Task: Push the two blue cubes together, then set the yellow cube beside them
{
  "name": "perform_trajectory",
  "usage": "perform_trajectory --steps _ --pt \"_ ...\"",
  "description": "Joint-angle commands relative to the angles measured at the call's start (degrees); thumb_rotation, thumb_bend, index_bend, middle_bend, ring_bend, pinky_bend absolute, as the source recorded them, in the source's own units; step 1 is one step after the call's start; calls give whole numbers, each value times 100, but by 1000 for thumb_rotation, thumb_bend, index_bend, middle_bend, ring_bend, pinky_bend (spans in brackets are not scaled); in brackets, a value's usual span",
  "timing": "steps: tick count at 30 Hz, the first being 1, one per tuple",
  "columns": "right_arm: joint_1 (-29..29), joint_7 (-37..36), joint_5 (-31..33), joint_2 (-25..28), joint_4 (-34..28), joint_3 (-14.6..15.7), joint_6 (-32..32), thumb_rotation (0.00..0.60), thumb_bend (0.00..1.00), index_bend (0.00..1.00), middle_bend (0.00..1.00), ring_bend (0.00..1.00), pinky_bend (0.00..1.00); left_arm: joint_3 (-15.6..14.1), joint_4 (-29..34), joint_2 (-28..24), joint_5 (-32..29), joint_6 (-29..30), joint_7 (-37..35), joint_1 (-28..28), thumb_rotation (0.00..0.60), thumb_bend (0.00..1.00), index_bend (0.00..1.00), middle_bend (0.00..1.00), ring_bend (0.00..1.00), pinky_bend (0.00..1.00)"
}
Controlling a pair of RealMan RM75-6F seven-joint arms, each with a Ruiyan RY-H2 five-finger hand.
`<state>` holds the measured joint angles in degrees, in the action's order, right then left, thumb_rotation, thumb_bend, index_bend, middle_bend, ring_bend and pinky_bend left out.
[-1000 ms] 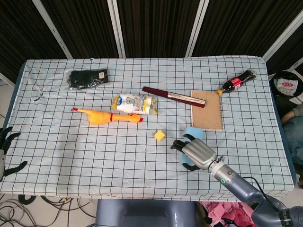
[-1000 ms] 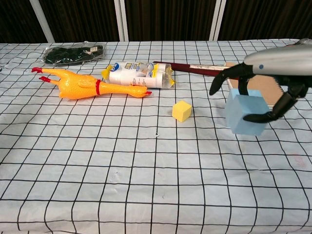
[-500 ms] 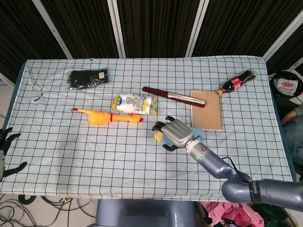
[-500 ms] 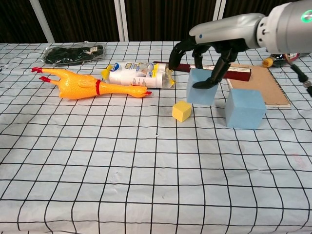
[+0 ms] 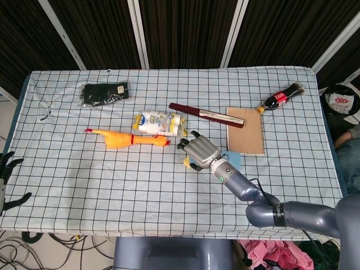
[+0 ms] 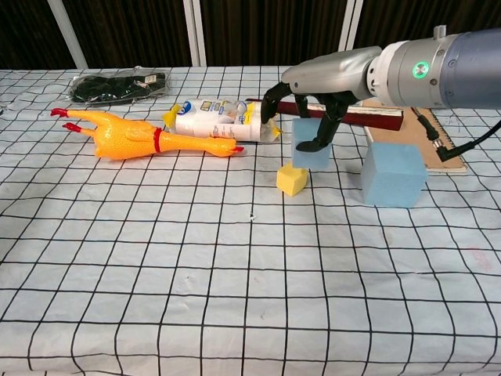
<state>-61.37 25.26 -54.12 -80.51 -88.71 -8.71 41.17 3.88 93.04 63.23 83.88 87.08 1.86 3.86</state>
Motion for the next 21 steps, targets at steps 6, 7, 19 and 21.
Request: perform_trajectory --steps 6,7,19,21 --pt "137 -364 -404 -169 398 153 -42 600 391 240 162 537 92 9 -2 14 -5 35 50 -14 600 41 208 73 0 0" --pt "152 -435 -434 -192 424 143 -43 600 391 240 162 537 92 11 -3 17 -9 35 57 -13 600 41 208 73 0 0" --pt "273 -856 -817 -368 950 244 -137 600 390 239 162 538 91 10 -8 7 -15 24 54 -12 600 41 208 72 0 0" --pt "297 -909 -865 -356 981 264 -154 600 389 240 162 537 92 9 -8 5 -14 23 47 -13 600 41 208 72 0 0"
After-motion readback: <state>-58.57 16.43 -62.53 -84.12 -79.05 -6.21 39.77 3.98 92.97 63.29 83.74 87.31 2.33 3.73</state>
